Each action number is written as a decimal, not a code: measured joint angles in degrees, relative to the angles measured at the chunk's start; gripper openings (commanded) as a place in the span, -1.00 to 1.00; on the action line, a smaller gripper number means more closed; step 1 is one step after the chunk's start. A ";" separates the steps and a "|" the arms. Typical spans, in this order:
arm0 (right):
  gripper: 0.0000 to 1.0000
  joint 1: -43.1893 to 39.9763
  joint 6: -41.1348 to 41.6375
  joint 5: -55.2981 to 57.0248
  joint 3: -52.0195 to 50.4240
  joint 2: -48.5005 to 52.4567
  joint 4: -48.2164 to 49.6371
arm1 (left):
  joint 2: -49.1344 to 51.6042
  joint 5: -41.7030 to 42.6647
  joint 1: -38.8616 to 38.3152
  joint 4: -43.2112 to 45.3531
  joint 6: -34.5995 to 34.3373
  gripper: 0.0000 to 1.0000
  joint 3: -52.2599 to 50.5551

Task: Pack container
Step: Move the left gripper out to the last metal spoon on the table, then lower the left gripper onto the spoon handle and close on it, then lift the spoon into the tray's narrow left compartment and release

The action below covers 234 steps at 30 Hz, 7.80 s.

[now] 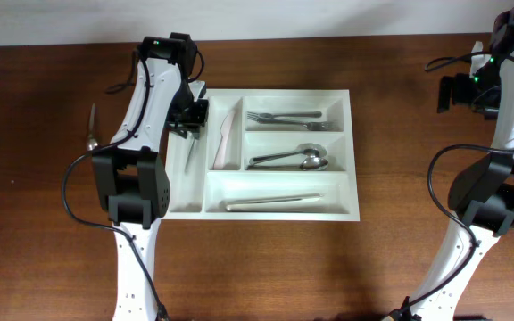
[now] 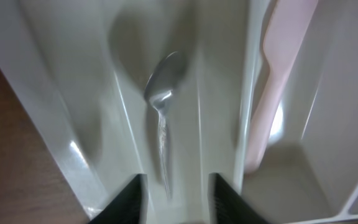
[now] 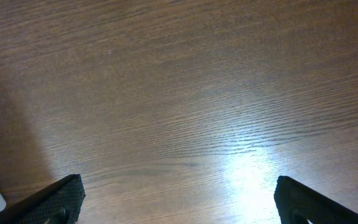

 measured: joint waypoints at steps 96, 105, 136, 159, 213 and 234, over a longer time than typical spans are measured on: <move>0.98 0.00 0.00 -0.02 0.00 0.00 0.00 | 13.86 -7.34 28.83 8.22 6.54 1.00 16.81; 0.98 0.00 -0.04 -0.02 0.00 0.00 0.00 | 14.29 -7.34 28.83 8.37 6.54 0.99 16.81; 0.98 0.00 -0.02 -0.02 0.00 0.00 -0.02 | 15.50 -5.68 28.83 8.59 6.54 0.94 16.81; 0.97 0.00 0.00 -0.02 0.00 0.00 0.00 | 15.61 -4.33 28.83 8.90 6.91 -0.25 16.81; 0.98 0.00 -0.02 -0.02 0.00 0.00 0.00 | 14.91 15.02 13.90 -7.76 7.15 -0.96 40.11; 0.97 0.00 -0.02 0.00 0.00 0.00 0.00 | -7.98 4.07 6.23 -6.78 6.47 -0.96 -6.86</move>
